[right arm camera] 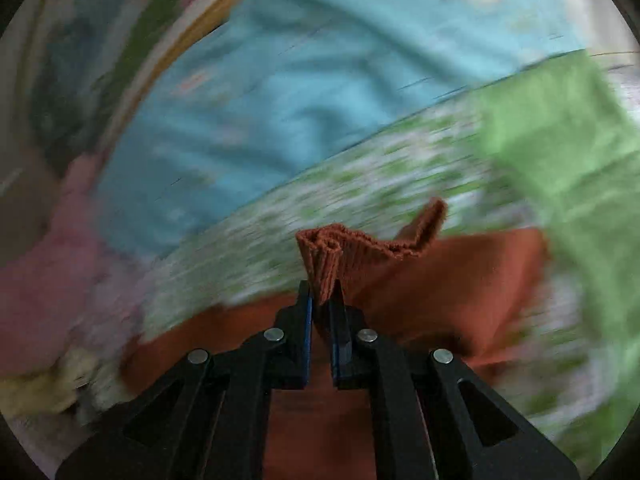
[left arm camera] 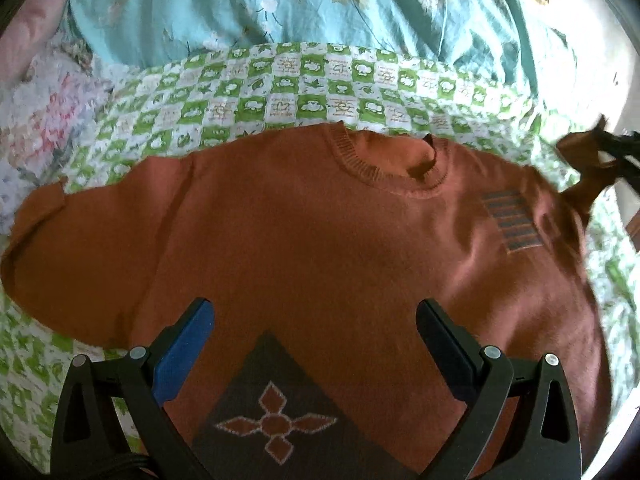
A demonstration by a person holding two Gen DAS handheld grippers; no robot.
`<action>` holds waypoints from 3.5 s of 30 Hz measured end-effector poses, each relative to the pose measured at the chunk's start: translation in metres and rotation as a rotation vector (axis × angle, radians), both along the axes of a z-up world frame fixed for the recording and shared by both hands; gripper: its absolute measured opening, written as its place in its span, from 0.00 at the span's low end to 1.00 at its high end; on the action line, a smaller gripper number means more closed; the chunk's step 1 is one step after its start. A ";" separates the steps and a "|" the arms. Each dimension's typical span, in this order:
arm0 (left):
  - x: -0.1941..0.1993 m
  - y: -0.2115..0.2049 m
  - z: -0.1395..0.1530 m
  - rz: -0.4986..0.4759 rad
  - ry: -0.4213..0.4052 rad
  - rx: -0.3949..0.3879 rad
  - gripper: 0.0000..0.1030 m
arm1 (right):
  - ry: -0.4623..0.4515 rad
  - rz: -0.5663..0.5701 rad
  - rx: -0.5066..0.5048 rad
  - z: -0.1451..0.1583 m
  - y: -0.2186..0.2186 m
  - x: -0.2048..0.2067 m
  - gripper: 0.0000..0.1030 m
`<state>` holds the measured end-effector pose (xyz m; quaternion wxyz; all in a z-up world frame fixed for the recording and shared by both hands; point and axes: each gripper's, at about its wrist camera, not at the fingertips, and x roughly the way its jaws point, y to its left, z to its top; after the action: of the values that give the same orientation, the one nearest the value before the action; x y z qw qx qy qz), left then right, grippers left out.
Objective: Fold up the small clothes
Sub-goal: 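Grasp the ribbed sleeve cuff with the right tool, then fold the held sleeve across the sweater body with the right tool, then grasp the other ribbed sleeve cuff with the left tool, then fold the held sleeve across the sweater body with the left tool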
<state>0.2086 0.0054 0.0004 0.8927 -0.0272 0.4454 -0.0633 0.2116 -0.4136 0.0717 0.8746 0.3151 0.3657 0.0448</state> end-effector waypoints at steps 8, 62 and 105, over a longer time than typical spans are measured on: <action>-0.012 0.043 -0.001 -0.008 0.010 -0.144 0.98 | 0.059 0.307 0.247 -0.046 0.175 0.054 0.08; 0.046 0.074 -0.031 0.045 0.054 -0.355 0.10 | 0.200 -0.093 -0.122 -0.067 0.066 -0.027 0.46; 0.014 0.228 -0.002 0.385 0.004 0.156 0.76 | 0.253 0.162 -0.094 -0.085 0.184 -0.064 0.55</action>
<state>0.2224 0.2331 -0.0021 0.8869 -0.0428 0.4372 0.1432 0.1475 -0.2299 -0.0131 0.8288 0.2465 0.4990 0.0579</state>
